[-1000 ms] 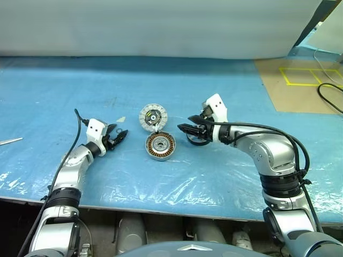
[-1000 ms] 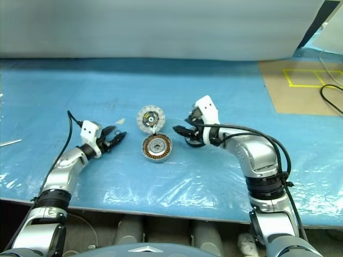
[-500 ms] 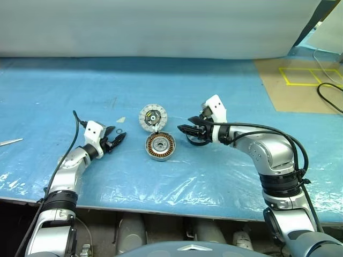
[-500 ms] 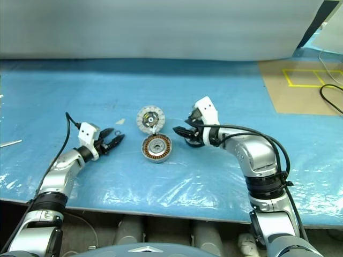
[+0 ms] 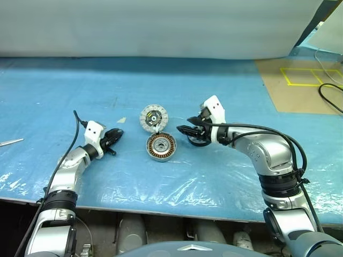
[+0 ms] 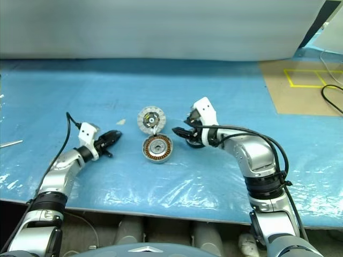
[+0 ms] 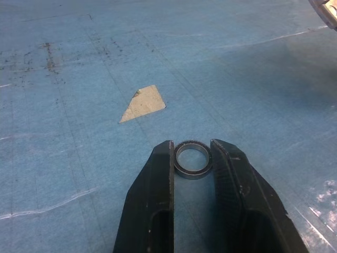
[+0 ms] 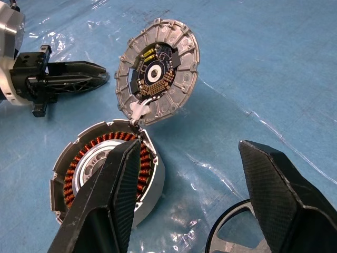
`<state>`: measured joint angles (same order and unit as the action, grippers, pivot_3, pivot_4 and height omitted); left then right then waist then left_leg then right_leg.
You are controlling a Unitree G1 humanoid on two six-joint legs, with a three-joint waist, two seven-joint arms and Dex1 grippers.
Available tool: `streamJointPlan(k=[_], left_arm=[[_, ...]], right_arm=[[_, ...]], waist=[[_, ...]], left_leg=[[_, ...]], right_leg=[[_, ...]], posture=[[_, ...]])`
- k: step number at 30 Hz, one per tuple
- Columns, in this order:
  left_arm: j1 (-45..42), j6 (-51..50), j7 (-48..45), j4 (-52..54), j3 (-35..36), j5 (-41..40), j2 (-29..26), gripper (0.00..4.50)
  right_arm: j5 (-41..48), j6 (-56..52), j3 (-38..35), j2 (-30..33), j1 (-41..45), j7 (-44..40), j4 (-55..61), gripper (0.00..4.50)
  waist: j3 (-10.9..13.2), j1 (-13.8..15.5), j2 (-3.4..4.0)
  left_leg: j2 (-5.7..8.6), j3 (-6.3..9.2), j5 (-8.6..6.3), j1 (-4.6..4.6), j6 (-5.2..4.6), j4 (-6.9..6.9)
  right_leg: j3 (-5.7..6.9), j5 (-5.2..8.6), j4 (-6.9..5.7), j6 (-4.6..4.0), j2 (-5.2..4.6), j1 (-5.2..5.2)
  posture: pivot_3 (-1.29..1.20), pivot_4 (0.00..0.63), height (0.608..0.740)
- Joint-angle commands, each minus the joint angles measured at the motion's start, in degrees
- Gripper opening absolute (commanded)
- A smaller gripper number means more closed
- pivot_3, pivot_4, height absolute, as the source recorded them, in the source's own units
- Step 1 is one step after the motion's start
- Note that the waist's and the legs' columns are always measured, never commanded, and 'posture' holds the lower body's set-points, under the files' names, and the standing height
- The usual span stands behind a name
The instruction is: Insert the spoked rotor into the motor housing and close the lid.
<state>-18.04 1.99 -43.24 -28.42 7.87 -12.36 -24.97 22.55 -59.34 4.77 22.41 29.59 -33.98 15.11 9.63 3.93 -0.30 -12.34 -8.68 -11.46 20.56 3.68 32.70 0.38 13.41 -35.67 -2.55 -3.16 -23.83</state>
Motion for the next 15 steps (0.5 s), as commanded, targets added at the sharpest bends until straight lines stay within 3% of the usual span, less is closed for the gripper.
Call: streamJointPlan(k=[1, 11, 15], left_arm=[[1.33, -1.48, -0.42, -1.89, -1.18, 1.07, -0.64, 0.72], [2.65, 0.54, -0.99, -0.35, -0.53, 0.31, -1.03, 0.71], [4.69, -1.75, -4.96, 6.69, 1.22, -5.23, -1.18, 0.71]], right_arm=[[0.67, 0.93, -0.41, 0.36, 0.78, 0.16, 0.90, 3.09], [1.07, 0.86, -0.55, 0.25, 0.94, 0.18, 0.83, 3.09], [2.72, 1.68, -2.17, 0.47, 0.73, -1.31, 1.55, 3.09]], waist=[[0.00, 0.00, 0.00], [-0.01, -0.05, 0.01], [0.00, -0.05, 0.01]], left_leg=[[0.00, 0.00, 0.00, -0.01, 0.00, 0.00], [0.01, 0.00, 0.00, -0.11, 0.00, -0.10], [0.02, -0.02, 0.00, -0.10, 0.00, -0.21]], right_leg=[[0.00, 0.00, 0.00, 0.00, 0.00, 0.01], [-0.01, 0.00, 0.08, 0.00, 0.00, 0.09], [-0.01, 0.01, 0.17, 0.00, 0.00, 0.07]], posture=[[0.00, 0.150, 0.740], [0.00, 0.150, 0.740], [0.00, 0.150, 0.740]])
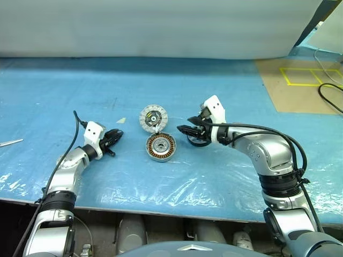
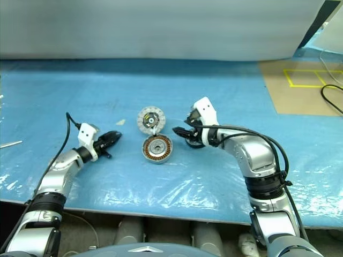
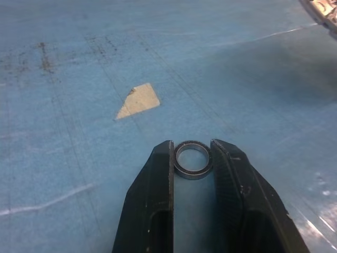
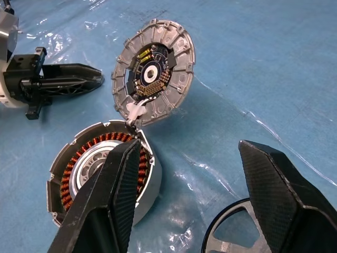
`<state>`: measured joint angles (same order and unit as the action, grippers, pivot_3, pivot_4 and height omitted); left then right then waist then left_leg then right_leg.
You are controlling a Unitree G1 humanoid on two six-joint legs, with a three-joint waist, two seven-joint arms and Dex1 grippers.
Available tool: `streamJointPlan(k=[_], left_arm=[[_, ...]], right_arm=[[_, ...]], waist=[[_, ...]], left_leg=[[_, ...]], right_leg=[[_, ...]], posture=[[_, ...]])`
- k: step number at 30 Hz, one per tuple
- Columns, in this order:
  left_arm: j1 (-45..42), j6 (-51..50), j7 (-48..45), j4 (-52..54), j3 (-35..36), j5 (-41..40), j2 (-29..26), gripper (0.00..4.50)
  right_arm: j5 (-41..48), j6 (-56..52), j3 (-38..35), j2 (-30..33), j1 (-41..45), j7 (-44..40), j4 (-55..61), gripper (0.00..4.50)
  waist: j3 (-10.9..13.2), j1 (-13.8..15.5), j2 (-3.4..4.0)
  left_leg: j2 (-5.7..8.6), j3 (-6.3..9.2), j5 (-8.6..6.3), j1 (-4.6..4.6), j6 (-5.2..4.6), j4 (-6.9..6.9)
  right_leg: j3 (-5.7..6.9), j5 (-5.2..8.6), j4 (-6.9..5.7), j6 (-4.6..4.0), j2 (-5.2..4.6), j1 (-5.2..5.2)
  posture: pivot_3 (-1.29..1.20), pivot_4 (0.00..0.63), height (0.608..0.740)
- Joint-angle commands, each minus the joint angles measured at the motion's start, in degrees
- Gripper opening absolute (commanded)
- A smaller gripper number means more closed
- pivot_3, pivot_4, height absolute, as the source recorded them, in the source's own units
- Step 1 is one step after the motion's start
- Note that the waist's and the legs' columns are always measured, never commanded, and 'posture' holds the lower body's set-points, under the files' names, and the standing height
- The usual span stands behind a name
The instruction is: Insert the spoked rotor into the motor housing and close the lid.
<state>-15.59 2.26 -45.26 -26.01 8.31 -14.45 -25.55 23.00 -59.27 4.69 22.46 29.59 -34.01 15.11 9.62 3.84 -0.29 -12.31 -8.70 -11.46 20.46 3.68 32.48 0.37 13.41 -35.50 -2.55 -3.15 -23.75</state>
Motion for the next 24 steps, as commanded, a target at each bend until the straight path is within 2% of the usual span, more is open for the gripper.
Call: streamJointPlan(k=[1, 6, 12, 17, 24], left_arm=[[3.08, -2.85, -4.02, 6.61, 0.59, -3.72, -1.36, 0.71], [6.63, -10.66, -8.56, 20.31, 1.44, -9.18, -5.99, 0.71], [5.97, -18.47, -10.63, 33.80, 0.47, -16.04, -8.27, 0.71], [3.21, -21.97, -11.36, 37.58, -5.04, -16.53, -6.90, 0.71], [1.01, -20.60, -13.39, 35.19, -11.70, -13.14, -5.38, 0.71]], right_arm=[[2.57, 2.01, -2.41, 0.91, 0.60, -1.94, 1.72, 3.09], [3.86, 4.91, -3.50, 5.17, -1.16, -6.30, 1.76, 3.09], [6.75, 8.38, -3.10, 11.59, -6.72, -14.92, 5.68, 3.09], [9.37, 7.17, -2.28, 14.22, -8.18, -18.16, 7.43, 3.09], [9.28, 8.21, -0.61, 13.78, -8.92, -16.62, 10.32, 3.09]], waist=[[0.00, 0.09, 0.00], [0.06, 0.36, -0.10], [0.06, 0.53, -0.09], [0.06, 0.15, -0.08], [0.06, 0.15, -0.08]], left_leg=[[0.00, 0.00, 0.00, 0.01, 0.00, -0.04], [-0.04, 0.03, 0.00, 0.28, 0.00, -0.08], [0.01, 0.02, 0.00, 0.32, 0.00, -0.08], [-0.02, 0.02, 0.00, 0.23, -0.02, -0.05], [-0.03, -0.01, 0.01, 0.22, -0.02, 0.03]], right_leg=[[0.01, 0.00, 0.01, 0.00, 0.00, -0.01], [0.12, -0.11, 0.05, 0.18, 0.00, -0.18], [0.11, 0.00, 0.08, 0.00, -0.04, -0.18], [0.09, 0.00, 0.06, -0.01, -0.01, -0.17], [0.05, 0.00, 0.02, -0.01, 0.01, -0.16]], posture=[[0.00, 0.150, 0.740], [0.00, 0.150, 0.740], [0.00, 0.150, 0.740], [0.00, 0.150, 0.740], [0.00, 0.150, 0.740]])
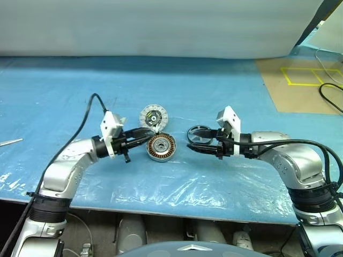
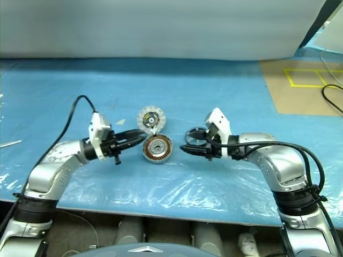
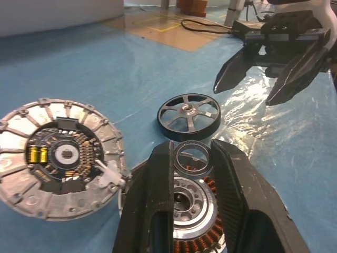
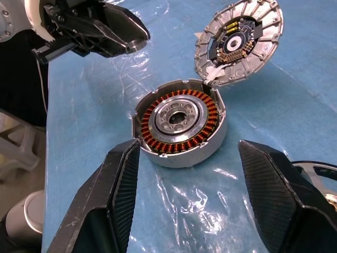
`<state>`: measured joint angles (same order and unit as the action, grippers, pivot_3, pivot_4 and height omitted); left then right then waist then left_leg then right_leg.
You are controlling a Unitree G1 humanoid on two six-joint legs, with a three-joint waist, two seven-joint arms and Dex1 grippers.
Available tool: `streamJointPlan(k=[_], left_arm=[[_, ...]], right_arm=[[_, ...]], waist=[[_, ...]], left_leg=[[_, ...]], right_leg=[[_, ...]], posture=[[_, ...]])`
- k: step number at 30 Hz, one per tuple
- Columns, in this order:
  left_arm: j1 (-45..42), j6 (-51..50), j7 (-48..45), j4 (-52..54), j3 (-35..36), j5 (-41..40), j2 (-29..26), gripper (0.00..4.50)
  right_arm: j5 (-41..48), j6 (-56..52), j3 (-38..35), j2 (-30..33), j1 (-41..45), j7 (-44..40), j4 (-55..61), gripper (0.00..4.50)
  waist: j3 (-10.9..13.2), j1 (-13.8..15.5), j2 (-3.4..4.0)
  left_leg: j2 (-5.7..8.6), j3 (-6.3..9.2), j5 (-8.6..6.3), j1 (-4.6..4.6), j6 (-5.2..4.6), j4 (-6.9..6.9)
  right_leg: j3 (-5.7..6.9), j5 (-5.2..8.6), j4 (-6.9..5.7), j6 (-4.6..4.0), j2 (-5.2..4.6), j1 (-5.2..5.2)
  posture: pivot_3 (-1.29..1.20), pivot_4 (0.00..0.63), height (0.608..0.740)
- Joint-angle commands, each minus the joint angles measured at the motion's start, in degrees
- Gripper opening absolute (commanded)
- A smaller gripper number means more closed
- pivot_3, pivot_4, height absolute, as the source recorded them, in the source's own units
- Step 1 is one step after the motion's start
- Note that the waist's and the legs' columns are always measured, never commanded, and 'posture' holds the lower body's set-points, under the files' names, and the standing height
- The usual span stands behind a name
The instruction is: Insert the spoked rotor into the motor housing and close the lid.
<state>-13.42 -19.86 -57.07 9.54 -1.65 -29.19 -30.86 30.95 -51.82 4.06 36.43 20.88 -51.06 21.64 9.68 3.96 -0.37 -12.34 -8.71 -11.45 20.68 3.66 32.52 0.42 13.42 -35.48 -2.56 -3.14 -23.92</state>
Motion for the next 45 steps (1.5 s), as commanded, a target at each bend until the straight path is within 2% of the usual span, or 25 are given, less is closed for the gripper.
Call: streamJointPlan(k=[1, 15, 22, 45], left_arm=[[-1.15, 1.95, -2.11, -0.74, -2.36, 2.20, -0.31, 0.71], [-2.18, 8.09, -1.88, -6.56, -6.57, 9.24, 3.16, 0.71], [-4.12, 14.28, 0.60, -13.81, -7.47, 14.58, 5.45, 0.71], [-6.70, 17.58, 0.15, -17.91, -8.58, 17.69, 8.25, 0.71]], right_arm=[[1.63, 0.50, -0.12, -0.17, -0.37, 0.69, 4.30, 3.09], [2.48, -2.06, -1.62, 0.52, -2.80, 6.27, 7.14, 3.09], [2.10, -2.40, -1.82, 1.12, -2.37, 7.75, 6.29, 3.09], [1.17, -2.08, -1.02, 2.17, -3.32, 9.24, 6.38, 3.09]], waist=[[0.00, 0.05, 0.00], [0.00, 0.10, 0.00], [-0.01, 0.16, 0.01], [-0.01, 0.37, 0.01]], left_leg=[[0.01, 0.00, 0.00, 0.00, 0.00, 0.00], [0.03, 0.03, 0.00, 0.03, 0.00, 0.06], [0.02, 0.05, 0.00, 0.04, 0.00, 0.17], [0.04, 0.07, 0.00, 0.07, 0.00, 0.26]], right_leg=[[0.00, 0.00, 0.01, 0.00, 0.00, 0.00], [0.00, -0.02, -0.04, 0.03, -0.02, 0.01], [0.00, -0.03, -0.07, 0.04, -0.02, 0.03], [0.00, -0.06, -0.15, 0.09, -0.04, 0.03]], posture=[[0.00, 0.150, 0.740], [0.00, 0.150, 0.740], [0.00, 0.150, 0.740], [0.00, 0.150, 0.740]])
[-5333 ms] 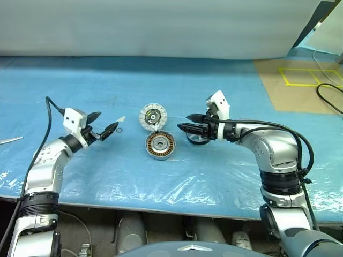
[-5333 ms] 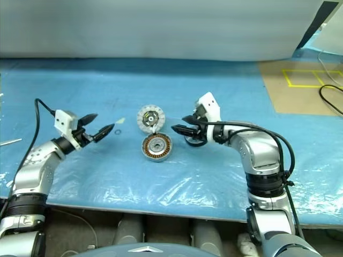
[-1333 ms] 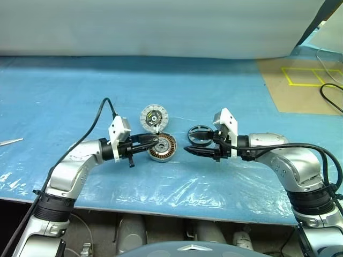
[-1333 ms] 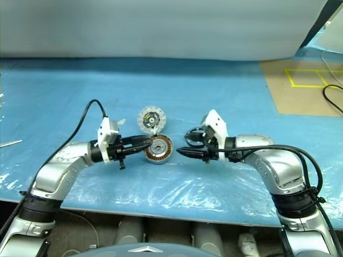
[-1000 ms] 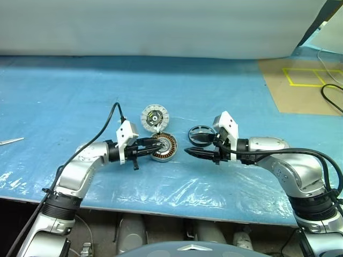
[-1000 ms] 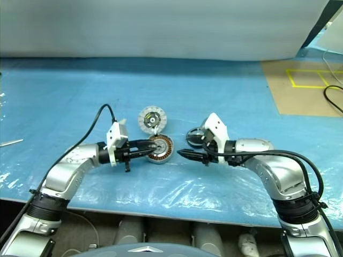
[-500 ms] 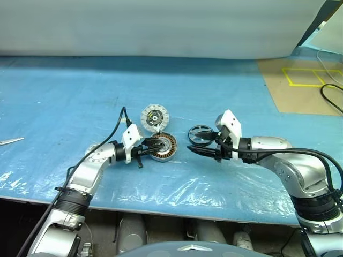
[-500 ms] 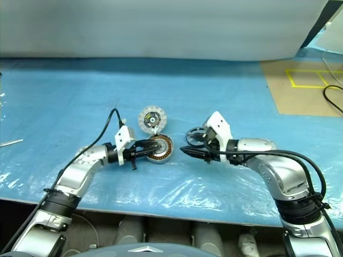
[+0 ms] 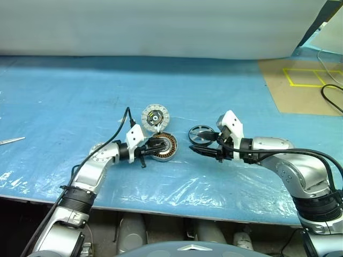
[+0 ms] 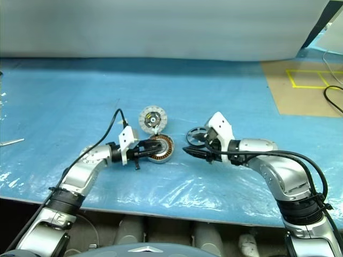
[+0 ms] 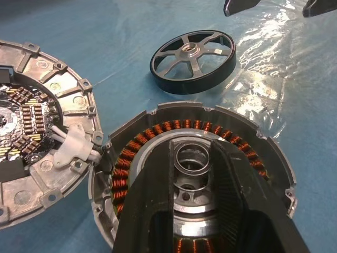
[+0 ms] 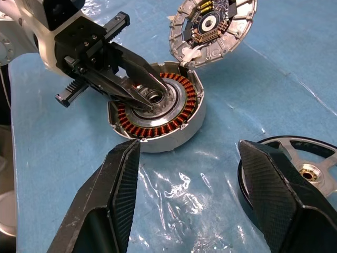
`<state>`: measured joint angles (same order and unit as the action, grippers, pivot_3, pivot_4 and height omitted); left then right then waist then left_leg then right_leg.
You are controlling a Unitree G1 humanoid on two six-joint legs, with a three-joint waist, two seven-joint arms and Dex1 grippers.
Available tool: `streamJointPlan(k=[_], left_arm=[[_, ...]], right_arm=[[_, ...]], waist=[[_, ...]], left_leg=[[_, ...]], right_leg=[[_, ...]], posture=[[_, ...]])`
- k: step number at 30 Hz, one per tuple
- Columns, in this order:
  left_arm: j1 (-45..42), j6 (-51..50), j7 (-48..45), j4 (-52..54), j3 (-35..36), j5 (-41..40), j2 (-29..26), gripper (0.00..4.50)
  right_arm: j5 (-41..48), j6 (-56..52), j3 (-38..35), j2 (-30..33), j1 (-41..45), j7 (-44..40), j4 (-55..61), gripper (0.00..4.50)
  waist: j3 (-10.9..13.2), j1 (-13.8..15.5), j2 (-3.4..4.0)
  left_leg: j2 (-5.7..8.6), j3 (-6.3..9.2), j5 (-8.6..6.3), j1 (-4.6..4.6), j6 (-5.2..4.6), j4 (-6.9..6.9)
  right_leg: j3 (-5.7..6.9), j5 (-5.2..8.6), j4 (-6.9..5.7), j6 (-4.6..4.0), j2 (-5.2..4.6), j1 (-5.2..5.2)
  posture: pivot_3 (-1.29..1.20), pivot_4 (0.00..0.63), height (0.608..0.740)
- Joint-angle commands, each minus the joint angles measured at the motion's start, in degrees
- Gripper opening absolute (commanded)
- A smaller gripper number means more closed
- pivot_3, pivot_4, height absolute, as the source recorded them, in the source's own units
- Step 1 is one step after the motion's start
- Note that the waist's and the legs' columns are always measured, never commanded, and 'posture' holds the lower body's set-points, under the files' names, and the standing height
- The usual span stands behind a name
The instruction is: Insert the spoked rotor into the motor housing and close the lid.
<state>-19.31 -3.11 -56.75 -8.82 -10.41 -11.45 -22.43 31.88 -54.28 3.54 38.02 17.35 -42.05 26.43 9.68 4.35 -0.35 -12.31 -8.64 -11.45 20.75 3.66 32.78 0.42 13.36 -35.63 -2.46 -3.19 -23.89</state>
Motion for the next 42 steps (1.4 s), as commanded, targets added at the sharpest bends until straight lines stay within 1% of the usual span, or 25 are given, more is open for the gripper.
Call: streamJointPlan(k=[1, 12, 21, 25, 26, 27, 29, 30, 31, 33, 35, 40, 42], left_arm=[[-0.69, 0.84, -0.36, 0.40, 0.08, 0.09, -0.39, 0.71], [0.37, 0.86, -1.36, 0.08, 0.94, -0.60, -2.01, 0.71], [0.99, 0.22, -1.72, 1.30, 0.12, -1.03, -1.61, 0.71], [1.18, 0.73, -2.85, 0.67, -0.27, -0.53, -2.58, 0.71], [1.35, 0.70, -3.26, 0.96, -0.41, -0.48, -2.90, 1.44], [1.39, 1.24, -2.95, 1.10, -0.36, -0.13, -2.95, 1.63], [0.70, 1.70, -0.27, 0.25, 0.06, 1.13, -2.12, 2.28], [0.43, 1.12, -0.69, 0.10, 0.14, 0.58, -2.03, 2.56], [0.31, 1.02, -1.25, 0.13, 0.15, 0.14, -2.07, 2.56], [-0.34, 1.98, 1.15, -0.58, 1.13, 0.60, -1.20, 2.56], [-0.69, 2.34, 1.49, -0.73, 1.39, 0.66, -1.24, 2.56], [-0.09, -0.09, 0.13, 2.64, 3.85, -3.62, -1.98, 2.56], [0.68, -2.43, -0.98, 4.92, 5.61, -6.89, -2.65, 2.56]], right_arm=[[0.27, 0.33, -0.52, 0.59, 0.21, 0.29, 1.62, 3.09], [0.11, 0.21, -0.01, 0.36, 0.36, 1.09, 1.38, 3.09], [-0.63, 0.45, 0.91, 0.38, 0.90, 1.32, 0.66, 3.09], [-0.72, 0.45, 1.14, 0.45, 0.98, 1.48, 0.48, 3.09], [-0.71, 0.44, 1.13, 0.44, 0.99, 1.50, 0.45, 3.09], [-0.71, 0.42, 1.11, 0.41, 0.99, 1.58, 0.43, 3.09], [-0.65, 0.34, 1.08, 0.37, 1.01, 1.67, 0.43, 3.09], [-0.60, 0.31, 1.09, 0.35, 1.03, 1.72, 0.41, 3.09], [-0.56, 0.30, 1.11, 0.36, 1.04, 1.75, 0.40, 3.09], [-0.53, 0.33, 1.16, 0.38, 1.05, 1.76, 0.37, 3.09], [-0.54, 0.40, 1.22, 0.40, 1.07, 1.74, 0.34, 3.09], [0.40, 0.20, 0.55, -0.30, 1.74, 1.61, -0.03, 3.09], [2.03, -0.47, -0.42, -1.29, 3.10, 1.50, -0.21, 3.09]], waist=[[0.00, -0.04, 0.00], [0.00, 0.01, 0.01], [-0.01, 0.05, 0.01], [-0.01, 0.08, 0.01], [-0.01, 0.07, 0.01], [-0.01, 0.06, 0.02], [-0.01, 0.06, 0.02], [-0.01, 0.06, 0.02], [-0.01, 0.07, 0.02], [-0.01, 0.06, 0.02], [-0.01, 0.07, 0.02], [-0.01, 0.00, 0.02], [-0.01, -0.07, 0.02]], left_leg=[[0.00, 0.00, 0.00, 0.00, 0.00, 0.00], [0.01, 0.00, 0.00, -0.01, 0.00, 0.01], [0.01, 0.00, 0.00, -0.02, 0.00, 0.01], [0.01, 0.00, 0.00, -0.02, 0.00, 0.01], [0.01, 0.00, 0.00, -0.02, 0.00, 0.01], [0.01, 0.00, 0.00, -0.02, 0.00, 0.01], [0.00, 0.00, 0.00, -0.03, 0.00, 0.00], [0.01, 0.00, 0.00, -0.03, 0.00, 0.01], [0.01, 0.00, 0.00, -0.03, 0.00, 0.01], [0.01, 0.00, 0.00, -0.03, 0.00, 0.01], [0.01, 0.00, 0.00, -0.03, 0.00, 0.01], [0.00, 0.00, 0.00, -0.02, 0.00, 0.02], [0.00, 0.00, 0.00, -0.02, 0.00, 0.02]], right_leg=[[0.00, 0.00, 0.00, 0.00, 0.00, 0.00], [0.00, -0.02, -0.02, 0.03, 0.00, 0.00], [0.00, 0.01, -0.01, -0.02, -0.01, 0.01], [-0.01, 0.01, -0.01, -0.02, -0.01, 0.02], [-0.01, 0.01, -0.01, -0.02, -0.01, 0.02], [-0.01, 0.01, -0.01, -0.02, 0.00, 0.02], [-0.01, 0.01, -0.01, -0.02, -0.01, 0.02], [0.00, 0.01, -0.01, -0.02, -0.01, 0.02], [-0.01, 0.01, -0.02, -0.02, -0.01, 0.03], [-0.01, 0.01, -0.01, -0.02, -0.01, 0.03], [0.00, 0.01, -0.02, -0.01, -0.01, 0.03], [0.00, 0.00, -0.02, 0.00, 0.00, 0.03], [0.00, 0.01, -0.02, -0.01, 0.00, 0.03]], posture=[[0.00, 0.150, 0.740], [0.00, 0.150, 0.740], [0.00, 0.150, 0.740], [0.00, 0.150, 0.740], [0.00, 0.150, 0.740], [0.00, 0.150, 0.740], [0.00, 0.150, 0.740], [0.00, 0.150, 0.740], [0.00, 0.150, 0.740], [0.00, 0.150, 0.740], [0.00, 0.150, 0.740], [0.00, 0.150, 0.740], [0.00, 0.150, 0.740]])
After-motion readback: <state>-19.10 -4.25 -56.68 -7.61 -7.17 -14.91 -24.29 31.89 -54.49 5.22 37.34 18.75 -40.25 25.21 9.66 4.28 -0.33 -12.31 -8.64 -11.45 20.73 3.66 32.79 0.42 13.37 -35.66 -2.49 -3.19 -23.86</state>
